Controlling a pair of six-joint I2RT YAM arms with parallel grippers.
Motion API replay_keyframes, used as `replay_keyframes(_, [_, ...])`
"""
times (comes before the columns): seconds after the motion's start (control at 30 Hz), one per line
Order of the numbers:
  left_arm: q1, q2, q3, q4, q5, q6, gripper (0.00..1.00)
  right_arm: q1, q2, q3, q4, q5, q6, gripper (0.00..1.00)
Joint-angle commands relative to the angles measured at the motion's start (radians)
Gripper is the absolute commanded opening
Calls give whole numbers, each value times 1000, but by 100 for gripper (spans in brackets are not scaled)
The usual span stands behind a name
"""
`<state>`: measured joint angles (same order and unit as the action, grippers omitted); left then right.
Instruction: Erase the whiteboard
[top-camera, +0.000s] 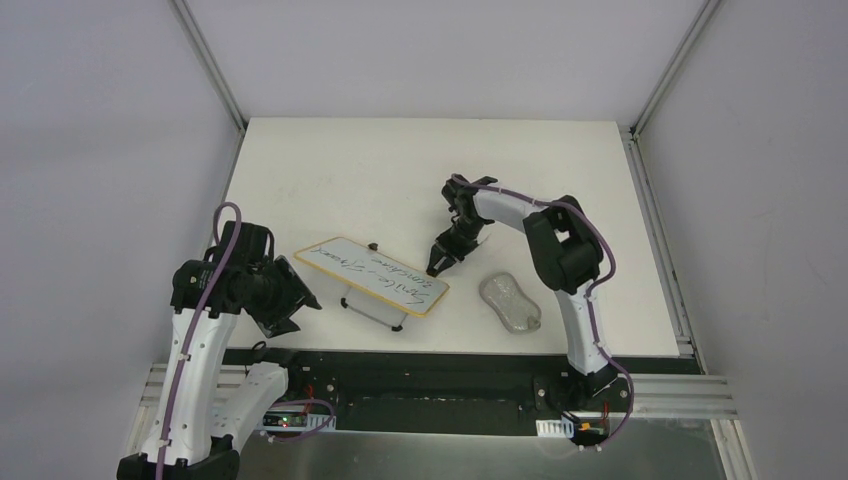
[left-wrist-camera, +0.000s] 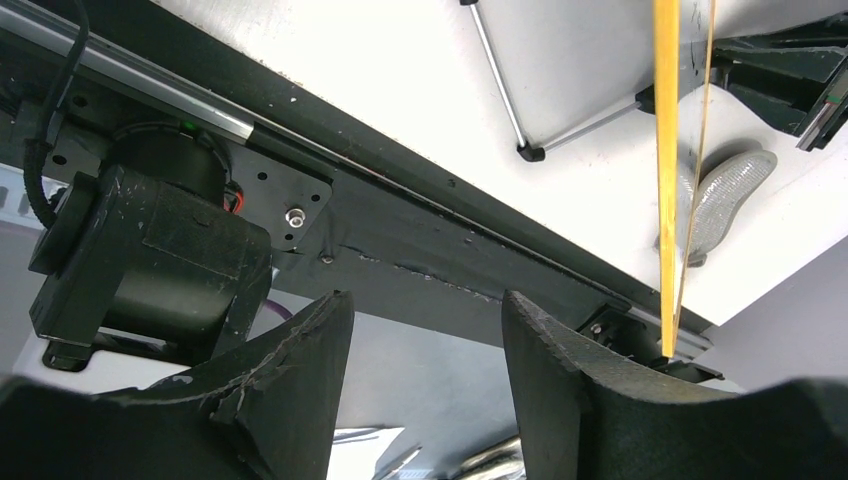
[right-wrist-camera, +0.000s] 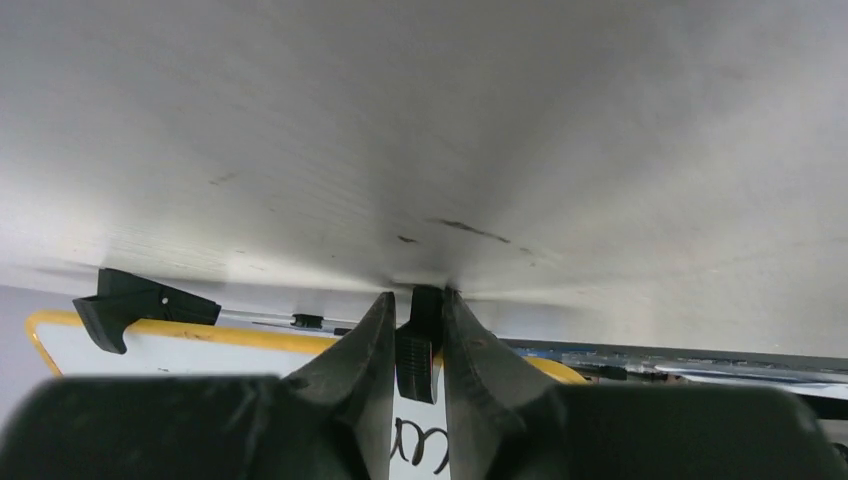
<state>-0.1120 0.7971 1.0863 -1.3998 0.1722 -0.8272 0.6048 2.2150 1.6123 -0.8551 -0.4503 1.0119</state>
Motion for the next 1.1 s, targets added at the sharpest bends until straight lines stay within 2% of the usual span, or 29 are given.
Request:
replay_keyframes(0.0, [-5, -17, 17, -10, -25, -27, 58, -25, -48, -80, 39, 17, 111, 10])
replay_keyframes(0.3, [-5, -23, 22, 20, 3, -54, 59, -89, -136, -226, 153, 13, 206, 1])
replay_keyframes(0.4, [-5, -16, 31, 59, 39, -66, 67, -95, -182, -288, 205, 22, 260, 0])
replay_keyframes(0.5, [-5, -7, 40, 116, 79, -102, 75, -98, -219, -370, 282, 12, 345, 0])
replay_keyframes(0.7, [-5, 27, 33, 314, 216, -192, 81, -95, -273, -445, 377, 24, 436, 0])
replay_keyframes(0.87, [-7, 27, 32, 388, 252, -226, 91, -58, -318, -530, 485, 60, 542, 0])
replay_keyframes(1.0, [-18, 49, 11, 446, 262, -266, 93, -26, -343, -599, 544, 91, 607, 1])
replay_keyframes(1.07, [-28, 73, 19, 477, 256, -279, 92, -7, -346, -610, 564, 104, 634, 7])
